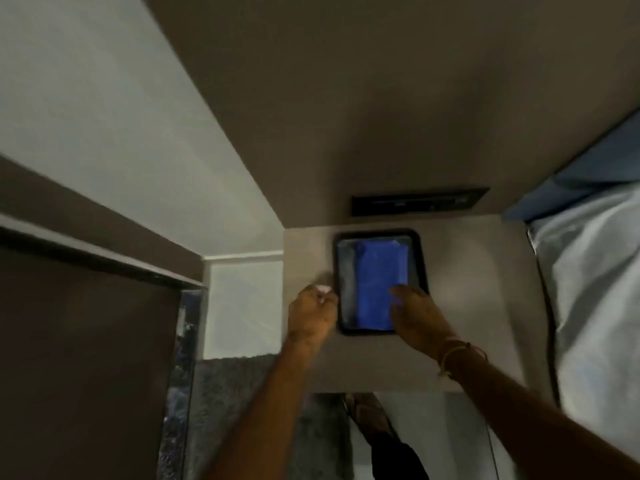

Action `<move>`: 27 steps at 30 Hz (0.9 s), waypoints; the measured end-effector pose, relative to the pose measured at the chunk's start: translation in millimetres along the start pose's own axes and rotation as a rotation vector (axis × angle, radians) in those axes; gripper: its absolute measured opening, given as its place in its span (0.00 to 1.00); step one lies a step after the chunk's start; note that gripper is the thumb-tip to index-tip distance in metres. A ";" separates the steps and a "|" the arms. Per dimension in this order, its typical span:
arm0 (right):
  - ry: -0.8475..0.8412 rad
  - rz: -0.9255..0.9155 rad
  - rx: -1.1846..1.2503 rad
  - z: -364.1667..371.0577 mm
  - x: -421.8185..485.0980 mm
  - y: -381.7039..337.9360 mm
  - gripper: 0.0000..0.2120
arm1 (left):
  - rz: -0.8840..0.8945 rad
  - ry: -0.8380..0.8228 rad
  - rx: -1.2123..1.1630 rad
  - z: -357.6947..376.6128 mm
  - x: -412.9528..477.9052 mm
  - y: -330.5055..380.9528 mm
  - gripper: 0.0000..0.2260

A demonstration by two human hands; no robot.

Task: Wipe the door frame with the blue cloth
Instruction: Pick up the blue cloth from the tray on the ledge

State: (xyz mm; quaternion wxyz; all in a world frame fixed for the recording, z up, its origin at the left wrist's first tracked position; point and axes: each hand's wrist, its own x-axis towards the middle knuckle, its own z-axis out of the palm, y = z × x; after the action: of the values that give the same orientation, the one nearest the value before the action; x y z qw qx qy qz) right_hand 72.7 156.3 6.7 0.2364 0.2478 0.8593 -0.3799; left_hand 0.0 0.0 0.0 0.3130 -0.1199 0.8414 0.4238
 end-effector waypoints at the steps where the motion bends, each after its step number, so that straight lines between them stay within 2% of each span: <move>1: -0.016 0.031 0.007 8.2 9.4 9.5 0.18 | -0.001 -0.030 0.024 19.0 14.1 -2.0 0.13; 6: -0.060 0.099 0.097 45.2 52.3 61.1 0.18 | 0.006 -0.057 0.177 101.6 77.6 -16.5 0.11; 10: -0.127 0.080 0.144 49.7 69.7 81.3 0.21 | 0.001 -0.002 0.212 125.8 111.8 -24.7 0.19; 13: -0.143 0.061 0.161 48.9 78.1 94.7 0.21 | 0.005 0.044 0.221 135.1 124.6 -26.1 0.21; 18: -0.124 0.136 0.329 49.2 79.4 97.7 0.21 | 0.014 0.050 0.216 138.0 125.7 -15.9 0.11; 21: -0.029 0.179 0.599 39.4 78.7 86.6 0.19 | 0.198 0.050 0.295 133.0 106.1 0.8 0.07; 24: 0.053 0.140 0.944 21.4 75.1 61.1 0.11 | 0.433 0.050 0.403 111.5 69.1 10.9 0.10; 27: 0.001 0.074 1.113 6.8 65.5 31.7 0.21 | 0.666 0.078 0.421 83.0 19.4 13.8 0.12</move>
State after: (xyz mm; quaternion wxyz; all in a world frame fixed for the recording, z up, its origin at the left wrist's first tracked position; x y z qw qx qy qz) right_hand 43.2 185.8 -53.3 0.0824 0.3655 0.5197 -0.7678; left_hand 13.8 75.1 -40.3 0.1438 0.2103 0.9141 0.3155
